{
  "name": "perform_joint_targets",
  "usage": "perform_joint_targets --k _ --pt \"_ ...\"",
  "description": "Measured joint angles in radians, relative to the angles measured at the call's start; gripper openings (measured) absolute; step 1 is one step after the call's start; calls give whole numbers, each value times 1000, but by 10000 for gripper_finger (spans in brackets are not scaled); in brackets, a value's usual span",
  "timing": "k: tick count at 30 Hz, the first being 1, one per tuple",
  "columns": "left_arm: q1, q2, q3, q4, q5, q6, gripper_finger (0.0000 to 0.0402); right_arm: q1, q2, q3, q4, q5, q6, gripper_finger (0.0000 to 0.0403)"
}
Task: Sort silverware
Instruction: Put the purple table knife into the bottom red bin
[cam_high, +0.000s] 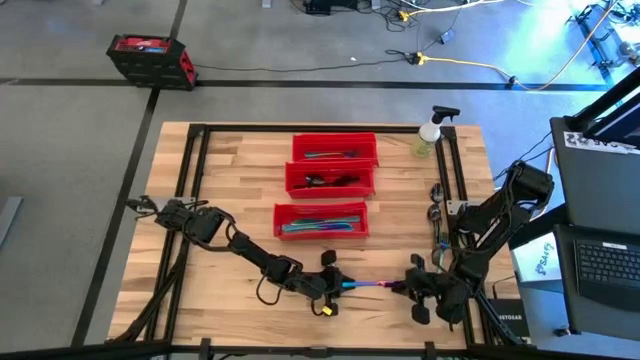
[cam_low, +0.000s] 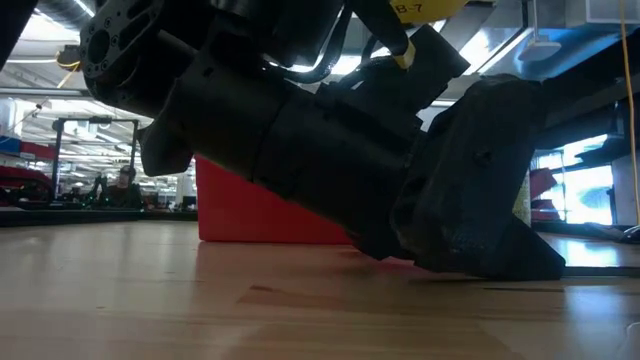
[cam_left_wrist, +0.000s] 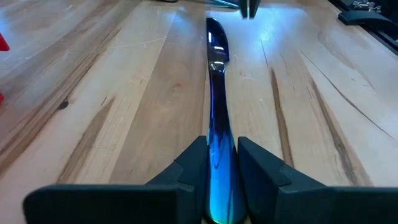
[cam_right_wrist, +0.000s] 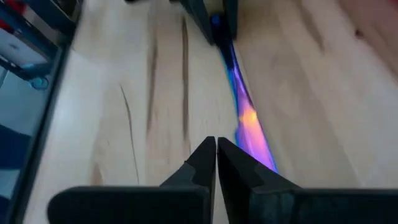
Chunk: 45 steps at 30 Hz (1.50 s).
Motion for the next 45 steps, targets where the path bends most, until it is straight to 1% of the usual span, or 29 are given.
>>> perform_joint_targets --k 8,16,22,30,38,39,41,42,45 --pt "2 2 0 54 4 -2 58 0 -74 38 1 123 -129 0" --pt "2 2 0 84 7 -19 58 0 -129 64 0 177 -220 0" --pt "2 -12 0 77 15 -34 58 0 -155 91 2 219 -333 0" --pt "2 -56 -4 55 27 -46 57 0 -197 92 -5 221 -359 0" --pt "1 -104 -1 41 20 -52 57 0 -202 92 -3 221 -368 0" --pt "1 -110 0 44 19 -61 57 0 -203 93 5 231 -369 0" --pt "1 -137 -1 -6 19 -86 57 0 -210 118 2 278 -381 0" --pt "1 -149 0 -22 20 -106 57 0 -217 139 7 296 -411 0" --pt "1 -181 1 -81 20 -110 57 0 -231 213 10 335 -569 0"
